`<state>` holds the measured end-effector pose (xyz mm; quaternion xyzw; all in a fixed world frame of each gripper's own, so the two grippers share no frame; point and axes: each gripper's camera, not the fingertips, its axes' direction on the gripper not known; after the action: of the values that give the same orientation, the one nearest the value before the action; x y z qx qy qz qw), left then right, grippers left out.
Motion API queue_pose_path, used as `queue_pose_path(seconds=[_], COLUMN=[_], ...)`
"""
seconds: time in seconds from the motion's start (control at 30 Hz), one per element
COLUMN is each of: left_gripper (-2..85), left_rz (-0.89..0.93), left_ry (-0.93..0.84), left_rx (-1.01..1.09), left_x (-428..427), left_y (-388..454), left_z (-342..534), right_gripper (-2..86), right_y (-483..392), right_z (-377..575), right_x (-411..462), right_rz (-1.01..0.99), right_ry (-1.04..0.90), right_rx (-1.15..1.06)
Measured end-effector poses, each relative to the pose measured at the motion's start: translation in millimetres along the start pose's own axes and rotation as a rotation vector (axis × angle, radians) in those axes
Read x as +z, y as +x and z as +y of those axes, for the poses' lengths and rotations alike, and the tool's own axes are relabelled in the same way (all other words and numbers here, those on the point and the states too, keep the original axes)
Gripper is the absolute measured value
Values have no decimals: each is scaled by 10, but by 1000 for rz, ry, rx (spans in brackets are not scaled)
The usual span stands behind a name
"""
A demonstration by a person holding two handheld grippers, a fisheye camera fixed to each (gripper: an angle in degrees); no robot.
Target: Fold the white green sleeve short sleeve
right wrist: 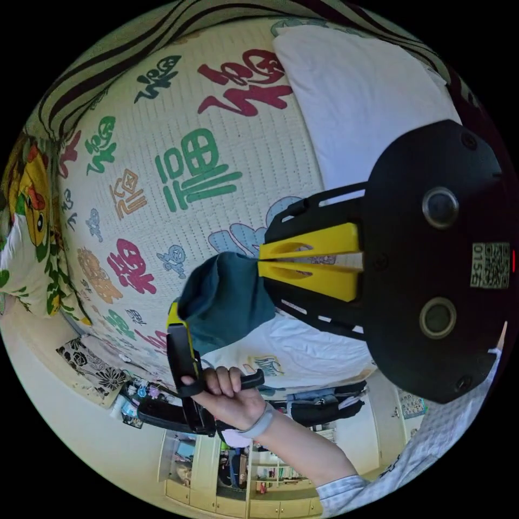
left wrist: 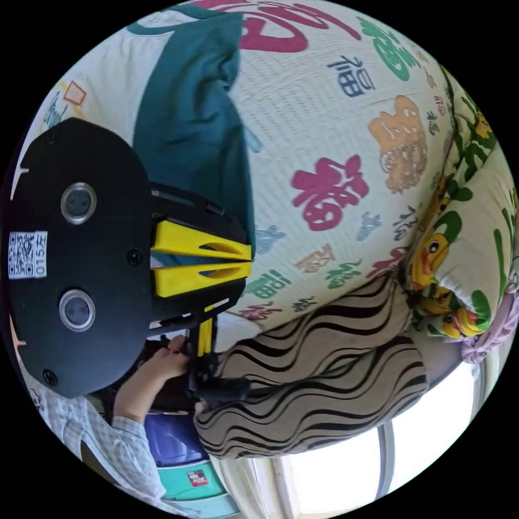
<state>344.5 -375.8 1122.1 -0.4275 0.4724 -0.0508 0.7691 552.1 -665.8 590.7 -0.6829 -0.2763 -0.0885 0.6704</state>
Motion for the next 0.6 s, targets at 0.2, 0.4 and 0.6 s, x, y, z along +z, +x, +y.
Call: queue_pose_path(seconds=[0.2, 0.4, 0.6], left_gripper=[102, 169, 136], left_rz=[-69, 404, 135], left_ry=[-99, 71, 226], left_rx=[-159, -60, -206], left_x=[284, -282, -1485], left_y=[-295, -160, -452], left_z=[-302, 404, 2351], right_gripper=[13, 80, 90], right_y=[435, 329, -56], right_z=[-124, 473, 1404], right_x=[66, 167, 769], right_rz=[63, -117, -108], right_ry=[-33, -153, -417], right_rx=[126, 25, -14])
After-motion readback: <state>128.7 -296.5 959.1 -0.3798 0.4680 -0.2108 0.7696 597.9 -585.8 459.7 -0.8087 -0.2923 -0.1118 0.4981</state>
